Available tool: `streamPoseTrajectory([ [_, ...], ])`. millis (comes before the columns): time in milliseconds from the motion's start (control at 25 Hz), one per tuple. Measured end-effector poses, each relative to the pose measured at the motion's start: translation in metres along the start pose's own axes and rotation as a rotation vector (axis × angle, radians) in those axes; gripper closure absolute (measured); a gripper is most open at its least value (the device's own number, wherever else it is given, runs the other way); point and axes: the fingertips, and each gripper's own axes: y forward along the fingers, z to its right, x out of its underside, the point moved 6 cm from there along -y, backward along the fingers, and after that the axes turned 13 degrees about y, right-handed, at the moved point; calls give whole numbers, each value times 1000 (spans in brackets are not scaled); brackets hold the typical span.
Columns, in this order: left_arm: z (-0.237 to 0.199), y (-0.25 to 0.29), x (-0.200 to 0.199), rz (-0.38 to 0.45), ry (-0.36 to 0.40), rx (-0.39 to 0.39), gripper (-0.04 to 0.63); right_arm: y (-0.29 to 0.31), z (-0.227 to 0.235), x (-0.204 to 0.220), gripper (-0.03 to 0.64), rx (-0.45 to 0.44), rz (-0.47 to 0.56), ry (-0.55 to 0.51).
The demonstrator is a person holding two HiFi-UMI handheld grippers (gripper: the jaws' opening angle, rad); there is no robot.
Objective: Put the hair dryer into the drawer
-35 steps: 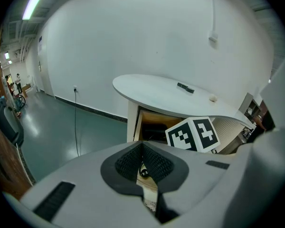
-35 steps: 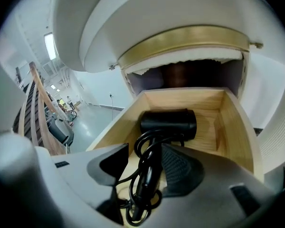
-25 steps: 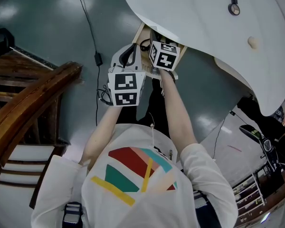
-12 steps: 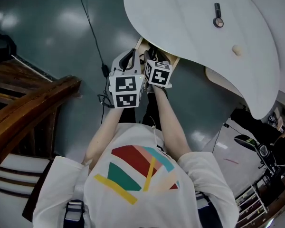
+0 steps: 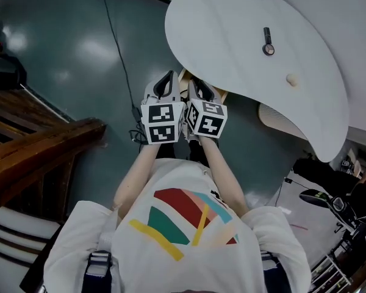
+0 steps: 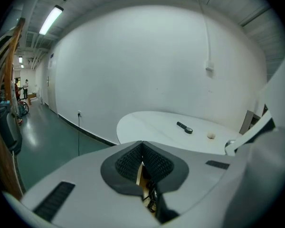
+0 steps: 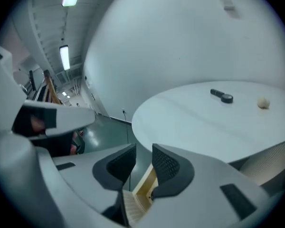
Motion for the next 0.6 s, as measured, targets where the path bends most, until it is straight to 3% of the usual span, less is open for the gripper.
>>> streamPoseTrajectory([
  [320, -5, -31, -52, 146, 57, -14, 580, -72, -44, -83, 550, -95, 299, -164],
  [600, -3, -58, -89, 247, 118, -35, 580, -129, -73, -115, 588, -133, 491, -260],
])
